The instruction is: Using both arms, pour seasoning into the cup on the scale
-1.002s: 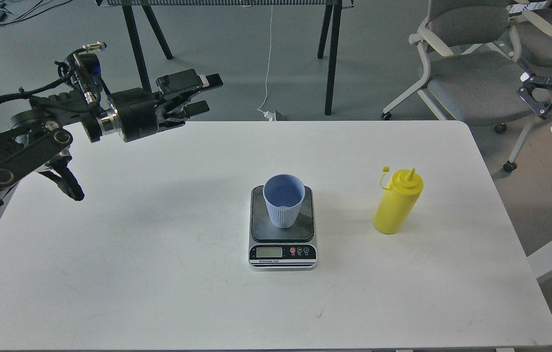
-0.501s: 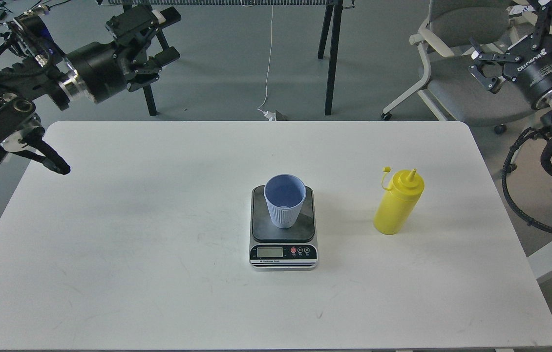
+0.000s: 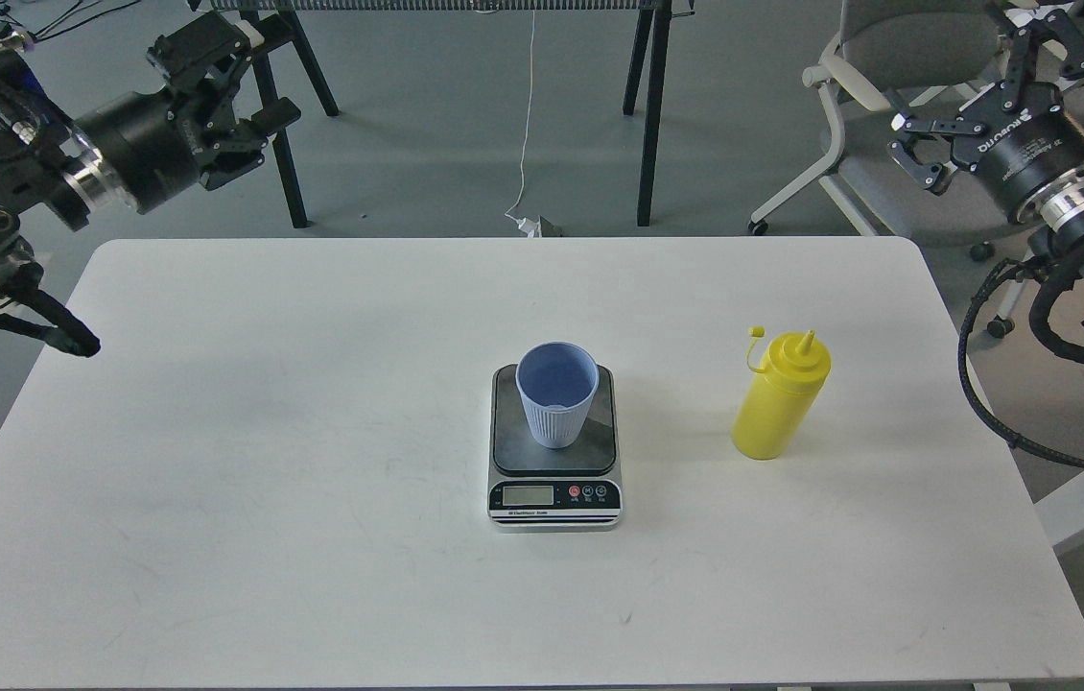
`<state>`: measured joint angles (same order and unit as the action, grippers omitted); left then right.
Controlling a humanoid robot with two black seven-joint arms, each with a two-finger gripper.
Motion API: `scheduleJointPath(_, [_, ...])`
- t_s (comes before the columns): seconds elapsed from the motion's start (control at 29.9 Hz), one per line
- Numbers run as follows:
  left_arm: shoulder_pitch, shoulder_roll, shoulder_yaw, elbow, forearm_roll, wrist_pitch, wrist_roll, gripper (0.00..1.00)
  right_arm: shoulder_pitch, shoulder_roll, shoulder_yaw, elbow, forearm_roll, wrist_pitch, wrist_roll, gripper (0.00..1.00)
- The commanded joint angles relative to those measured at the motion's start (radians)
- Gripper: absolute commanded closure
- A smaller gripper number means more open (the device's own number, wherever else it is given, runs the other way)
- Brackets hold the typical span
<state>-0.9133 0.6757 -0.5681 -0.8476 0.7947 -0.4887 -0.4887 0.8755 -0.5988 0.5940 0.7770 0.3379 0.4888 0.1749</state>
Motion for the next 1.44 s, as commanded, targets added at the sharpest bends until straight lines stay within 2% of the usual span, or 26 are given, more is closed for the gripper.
scheduleJointPath(0.0, [0.01, 0.034, 0.001, 0.022, -0.061, 0.0, 0.0, 0.0, 0.002, 0.0, -0.002, -0.016, -0.017, 0.0, 0.0, 0.03])
scheduleJointPath(0.37, [0.031, 0.062, 0.002, 0.058, -0.134, 0.0, 0.0, 0.0, -0.009, 0.05, -0.002, -0.058, -0.048, 0.0, 0.003, 0.03])
scheduleJointPath(1.1, [0.027, 0.061, -0.016, 0.093, -0.255, 0.0, 0.0, 0.0, -0.093, 0.048, 0.012, -0.11, -0.048, 0.0, 0.006, 0.03])
scheduleJointPath(1.4, [0.027, 0.055, -0.016, 0.093, -0.259, 0.0, 0.0, 0.0, -0.115, 0.034, 0.015, -0.108, -0.048, 0.0, 0.047, 0.03])
